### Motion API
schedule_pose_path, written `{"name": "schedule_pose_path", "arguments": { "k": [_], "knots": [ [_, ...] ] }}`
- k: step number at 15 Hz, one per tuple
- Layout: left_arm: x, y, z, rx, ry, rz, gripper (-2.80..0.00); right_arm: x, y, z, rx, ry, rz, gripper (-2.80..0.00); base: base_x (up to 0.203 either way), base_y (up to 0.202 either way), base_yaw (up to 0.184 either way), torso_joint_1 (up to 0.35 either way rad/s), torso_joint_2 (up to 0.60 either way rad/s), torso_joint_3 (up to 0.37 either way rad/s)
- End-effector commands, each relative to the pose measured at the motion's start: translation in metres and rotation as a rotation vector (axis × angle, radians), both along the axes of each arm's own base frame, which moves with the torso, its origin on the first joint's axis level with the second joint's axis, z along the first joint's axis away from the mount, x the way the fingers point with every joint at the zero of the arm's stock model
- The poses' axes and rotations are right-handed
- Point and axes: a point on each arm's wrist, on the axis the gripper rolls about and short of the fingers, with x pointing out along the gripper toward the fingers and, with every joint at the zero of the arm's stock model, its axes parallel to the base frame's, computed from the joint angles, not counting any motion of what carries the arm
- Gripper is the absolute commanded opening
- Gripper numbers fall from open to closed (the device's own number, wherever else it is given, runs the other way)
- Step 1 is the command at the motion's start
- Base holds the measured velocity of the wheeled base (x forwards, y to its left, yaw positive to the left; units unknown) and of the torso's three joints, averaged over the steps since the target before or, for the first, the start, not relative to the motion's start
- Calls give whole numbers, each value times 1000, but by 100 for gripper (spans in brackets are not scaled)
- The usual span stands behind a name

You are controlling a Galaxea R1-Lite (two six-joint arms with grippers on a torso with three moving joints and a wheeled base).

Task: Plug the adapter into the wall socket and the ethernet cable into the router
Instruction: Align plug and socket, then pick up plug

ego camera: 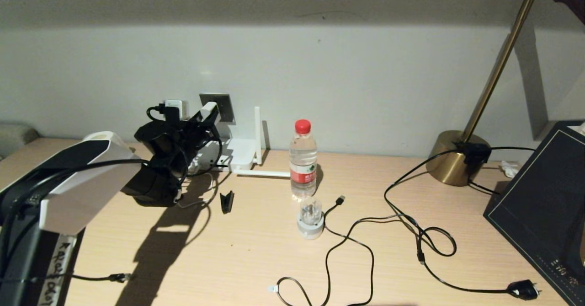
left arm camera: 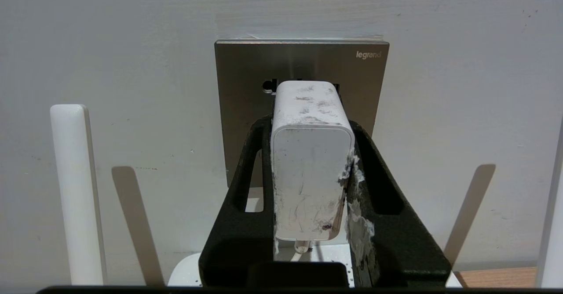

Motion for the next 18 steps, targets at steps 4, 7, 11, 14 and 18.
{"name": "schedule_pose_path", "arguments": {
  "k": [4, 7, 11, 14, 18],
  "knots": [
    [6, 0, -3, -1, -8, 1, -280, 1, 0, -3, -1, 10, 1, -280, 0, 0, 0, 0, 0, 0],
    [5, 2, -2, -1, -11, 4, -280, 1, 0, -3, -1, 10, 1, -280, 0, 0, 0, 0, 0, 0],
    [4, 7, 0, -1, -16, 15, -280, 1, 0, -3, -1, 10, 1, -280, 0, 0, 0, 0, 0, 0],
    [0, 8, -3, 0, -7, 16, -280, 1, 0, -3, -1, 10, 1, -280, 0, 0, 0, 0, 0, 0],
    [-1, 8, -4, 0, -6, 15, -280, 1, 0, -3, -1, 10, 1, -280, 0, 0, 0, 0, 0, 0]
  ]
}}
